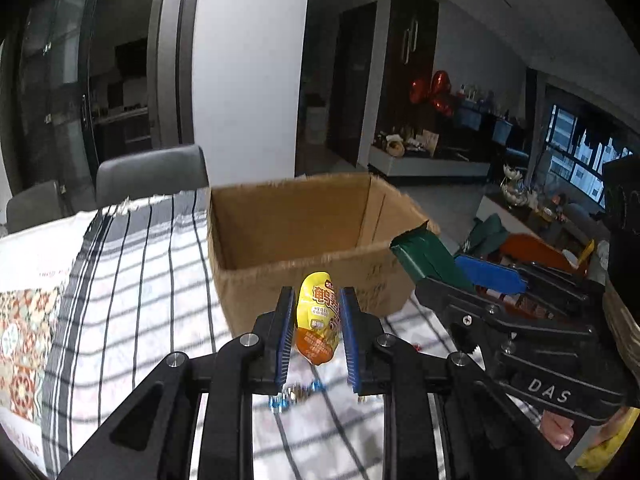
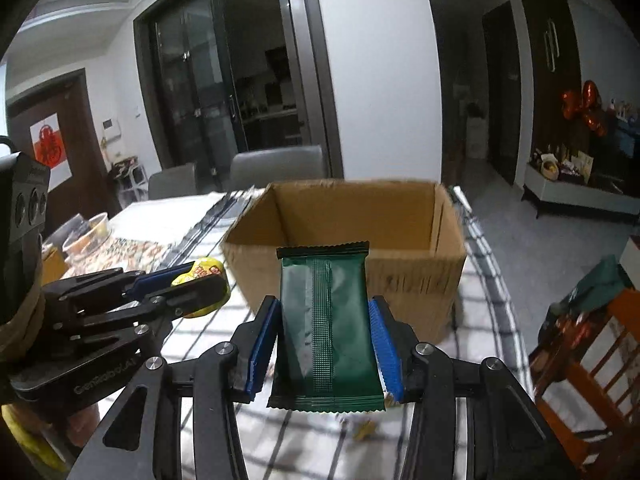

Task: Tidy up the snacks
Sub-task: 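Lift both held snacks and carry them over the box, then open both tools to drop the snacks into the box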

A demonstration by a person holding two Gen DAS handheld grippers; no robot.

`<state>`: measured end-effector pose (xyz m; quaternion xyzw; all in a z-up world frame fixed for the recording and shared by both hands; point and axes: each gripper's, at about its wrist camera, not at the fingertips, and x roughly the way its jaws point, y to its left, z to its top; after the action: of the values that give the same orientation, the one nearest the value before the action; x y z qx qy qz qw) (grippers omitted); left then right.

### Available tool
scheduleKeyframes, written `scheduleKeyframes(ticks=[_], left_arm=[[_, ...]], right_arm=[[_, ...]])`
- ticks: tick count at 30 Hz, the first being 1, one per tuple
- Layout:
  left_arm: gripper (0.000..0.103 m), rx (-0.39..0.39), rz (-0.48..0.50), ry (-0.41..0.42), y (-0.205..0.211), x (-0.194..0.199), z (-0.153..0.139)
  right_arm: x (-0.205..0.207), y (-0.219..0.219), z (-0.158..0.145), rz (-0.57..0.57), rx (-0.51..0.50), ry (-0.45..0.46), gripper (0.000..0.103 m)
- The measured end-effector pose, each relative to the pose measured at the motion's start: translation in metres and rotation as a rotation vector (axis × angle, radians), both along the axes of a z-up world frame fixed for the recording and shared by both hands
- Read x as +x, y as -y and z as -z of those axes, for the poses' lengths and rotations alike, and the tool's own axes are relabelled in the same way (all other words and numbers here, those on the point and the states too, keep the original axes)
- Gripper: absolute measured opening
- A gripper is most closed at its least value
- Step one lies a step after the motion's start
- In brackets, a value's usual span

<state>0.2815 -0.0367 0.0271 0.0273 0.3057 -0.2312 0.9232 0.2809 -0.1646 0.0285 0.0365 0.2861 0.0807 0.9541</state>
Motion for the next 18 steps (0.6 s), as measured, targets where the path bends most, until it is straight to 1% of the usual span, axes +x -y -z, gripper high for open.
scheduleKeyframes(ticks=[7, 12, 18], left_arm=[[0.023, -0.002, -0.002, 0.019, 0.008, 0.040, -0.018], [0.023, -0.009, -0.010, 0.030, 0.010, 0.065, -0.027], [0.023, -0.012, -0.024, 0.008, 0.012, 0.097, -0.024]], right_arm=[[0.038, 0.009, -0.023, -0.004, -0.038, 0.026, 0.047], [0.065, 0.011, -0.032, -0.010, -0.064, 0.042, 0.047], [0.100, 0.012, -0.032, -0.015, -0.085, 0.023, 0.047]])
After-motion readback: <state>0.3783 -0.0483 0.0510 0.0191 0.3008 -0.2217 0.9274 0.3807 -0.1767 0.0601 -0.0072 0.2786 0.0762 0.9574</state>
